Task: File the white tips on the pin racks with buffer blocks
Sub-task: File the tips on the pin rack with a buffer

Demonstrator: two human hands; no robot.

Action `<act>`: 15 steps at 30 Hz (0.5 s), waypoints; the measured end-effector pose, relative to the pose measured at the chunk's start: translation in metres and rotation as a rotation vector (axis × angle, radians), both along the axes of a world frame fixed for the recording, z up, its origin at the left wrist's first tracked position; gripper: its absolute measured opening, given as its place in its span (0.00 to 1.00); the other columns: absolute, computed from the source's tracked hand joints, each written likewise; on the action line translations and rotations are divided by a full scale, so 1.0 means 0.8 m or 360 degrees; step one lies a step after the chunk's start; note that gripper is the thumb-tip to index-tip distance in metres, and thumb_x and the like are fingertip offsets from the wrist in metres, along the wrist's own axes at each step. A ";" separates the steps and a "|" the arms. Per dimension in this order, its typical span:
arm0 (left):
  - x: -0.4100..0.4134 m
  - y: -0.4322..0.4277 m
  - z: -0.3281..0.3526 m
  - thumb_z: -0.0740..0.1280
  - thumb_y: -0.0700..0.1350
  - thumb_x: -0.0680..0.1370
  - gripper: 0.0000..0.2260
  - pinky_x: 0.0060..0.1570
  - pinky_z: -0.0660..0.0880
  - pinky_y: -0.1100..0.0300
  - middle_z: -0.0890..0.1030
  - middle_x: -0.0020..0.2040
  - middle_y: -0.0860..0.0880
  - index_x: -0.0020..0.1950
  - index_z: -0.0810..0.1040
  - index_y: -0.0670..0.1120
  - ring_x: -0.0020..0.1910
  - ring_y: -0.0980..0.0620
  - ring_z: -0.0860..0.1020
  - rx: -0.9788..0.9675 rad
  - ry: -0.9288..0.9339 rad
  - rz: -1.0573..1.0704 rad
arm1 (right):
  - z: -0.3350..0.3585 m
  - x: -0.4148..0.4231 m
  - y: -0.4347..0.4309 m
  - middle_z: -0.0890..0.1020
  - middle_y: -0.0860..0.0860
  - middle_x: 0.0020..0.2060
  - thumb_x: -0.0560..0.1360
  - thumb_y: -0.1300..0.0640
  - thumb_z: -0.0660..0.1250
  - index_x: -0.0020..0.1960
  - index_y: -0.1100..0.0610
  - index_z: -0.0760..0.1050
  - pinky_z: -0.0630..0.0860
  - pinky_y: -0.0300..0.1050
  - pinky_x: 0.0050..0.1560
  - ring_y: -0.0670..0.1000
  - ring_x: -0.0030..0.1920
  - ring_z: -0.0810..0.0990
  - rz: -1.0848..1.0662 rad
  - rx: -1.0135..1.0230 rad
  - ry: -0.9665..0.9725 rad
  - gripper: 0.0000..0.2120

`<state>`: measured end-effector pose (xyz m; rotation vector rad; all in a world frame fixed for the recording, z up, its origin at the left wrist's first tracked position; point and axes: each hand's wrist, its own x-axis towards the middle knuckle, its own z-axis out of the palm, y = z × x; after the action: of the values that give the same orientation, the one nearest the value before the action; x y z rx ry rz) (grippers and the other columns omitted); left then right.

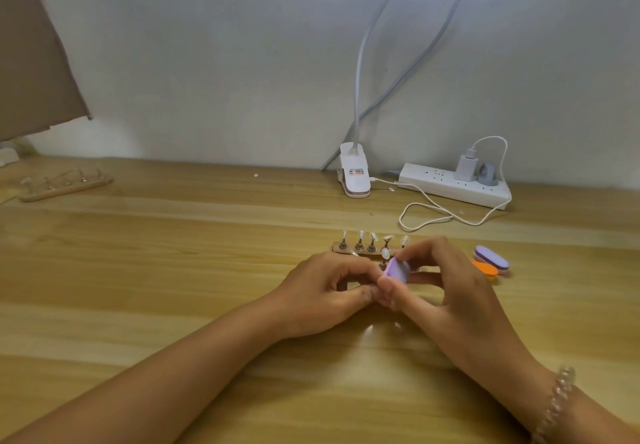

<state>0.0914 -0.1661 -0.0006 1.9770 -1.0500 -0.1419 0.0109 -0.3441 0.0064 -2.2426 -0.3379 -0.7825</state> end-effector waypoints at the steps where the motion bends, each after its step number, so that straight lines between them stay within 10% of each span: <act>1: -0.001 0.000 0.000 0.66 0.47 0.79 0.07 0.36 0.68 0.52 0.81 0.41 0.55 0.51 0.84 0.50 0.34 0.52 0.71 -0.0013 0.0018 -0.0002 | 0.001 0.000 0.000 0.79 0.46 0.46 0.70 0.50 0.74 0.50 0.55 0.75 0.80 0.44 0.48 0.46 0.49 0.79 -0.0017 -0.0012 -0.0007 0.14; 5: -0.001 0.001 0.002 0.66 0.43 0.78 0.09 0.50 0.76 0.42 0.85 0.48 0.49 0.54 0.84 0.45 0.48 0.43 0.80 -0.0118 0.0139 -0.0014 | -0.005 -0.002 0.010 0.78 0.47 0.46 0.70 0.49 0.74 0.51 0.56 0.75 0.79 0.38 0.47 0.45 0.48 0.80 0.0107 -0.0131 -0.0063 0.16; 15: -0.001 0.000 0.006 0.66 0.37 0.80 0.08 0.47 0.73 0.64 0.82 0.44 0.54 0.49 0.81 0.49 0.45 0.61 0.79 -0.0229 0.0231 -0.0069 | -0.005 -0.001 0.008 0.78 0.46 0.48 0.70 0.45 0.72 0.53 0.55 0.74 0.81 0.48 0.47 0.47 0.51 0.80 0.0072 0.0036 -0.0040 0.18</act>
<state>0.0905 -0.1659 0.0042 1.7876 -0.9819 -0.2241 0.0099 -0.3379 0.0021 -2.1982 -0.3890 -0.7871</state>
